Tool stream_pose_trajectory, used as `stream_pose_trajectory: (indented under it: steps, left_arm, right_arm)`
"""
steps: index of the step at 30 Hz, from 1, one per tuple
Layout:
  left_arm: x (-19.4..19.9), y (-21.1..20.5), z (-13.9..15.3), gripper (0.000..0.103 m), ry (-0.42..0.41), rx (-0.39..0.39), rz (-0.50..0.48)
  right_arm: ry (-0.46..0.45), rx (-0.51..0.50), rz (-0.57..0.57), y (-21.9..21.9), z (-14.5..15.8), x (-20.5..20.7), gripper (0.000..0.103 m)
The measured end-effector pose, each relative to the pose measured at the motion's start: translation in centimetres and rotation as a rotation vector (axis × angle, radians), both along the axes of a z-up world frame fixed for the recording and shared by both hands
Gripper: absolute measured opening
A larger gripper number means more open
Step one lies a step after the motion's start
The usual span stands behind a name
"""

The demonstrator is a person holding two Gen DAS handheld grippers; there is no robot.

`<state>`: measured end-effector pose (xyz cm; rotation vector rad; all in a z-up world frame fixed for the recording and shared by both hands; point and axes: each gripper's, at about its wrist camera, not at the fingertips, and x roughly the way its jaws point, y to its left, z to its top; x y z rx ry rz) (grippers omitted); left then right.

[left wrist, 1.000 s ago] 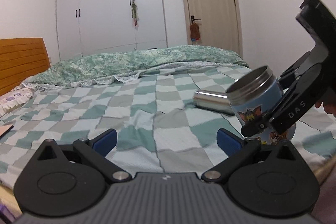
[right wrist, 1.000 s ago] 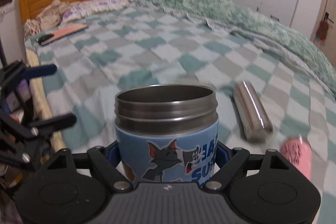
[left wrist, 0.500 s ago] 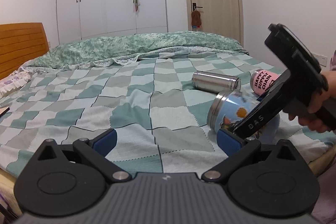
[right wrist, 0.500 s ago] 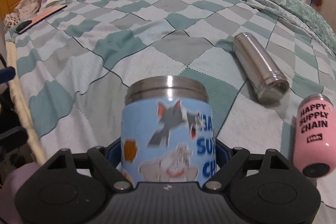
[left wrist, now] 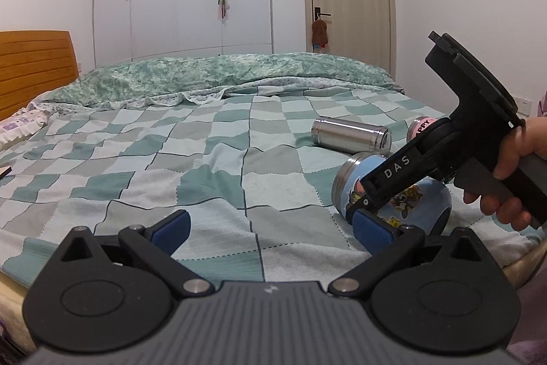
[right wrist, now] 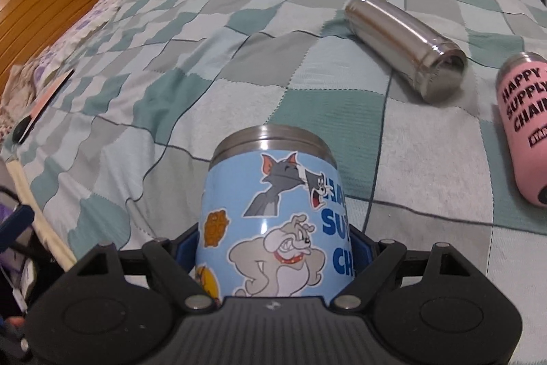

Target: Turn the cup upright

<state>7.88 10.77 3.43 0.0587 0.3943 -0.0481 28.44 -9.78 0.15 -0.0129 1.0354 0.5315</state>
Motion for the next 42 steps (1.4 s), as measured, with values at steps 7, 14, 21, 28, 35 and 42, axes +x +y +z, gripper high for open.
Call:
stream_pose_trajectory:
  steps: [7,14,21,28,35,42]
  left_arm:
    - [-0.2,-0.3,0.4,0.103,0.016,0.019,0.007]
    - [-0.2,-3.0,1.9,0.103,0.018,0.074,0.005]
    - [0.6,-8.1,3.1,0.103,0.026,0.128,-0.003]
    - [2.2,-12.7,3.4,0.103,0.072,0.134,0.023]
    - [5.3,-15.2,2.9,0.103,0.165,0.097,0.105]
    - [8.3,-16.3,1.2,0.103,0.222,0.07,0.177]
  right_arm:
    - [-0.14,-0.018,0.037,-0.2,1.7,-2.1,0.095]
    - [-0.361,0.105,0.035,-5.5,4.8,-5.9,0.102]
    - [-0.497,0.165,-0.012,-12.0,4.6,-7.8,0.103]
    - [-0.554,0.203,-0.056,-16.9,3.2,-7.7,0.103]
    - [-0.602,0.205,-0.097,-19.3,1.4,-7.1,0.103]
    - [-0.6,0.201,-0.07,-20.2,-0.3,-6.2,0.103]
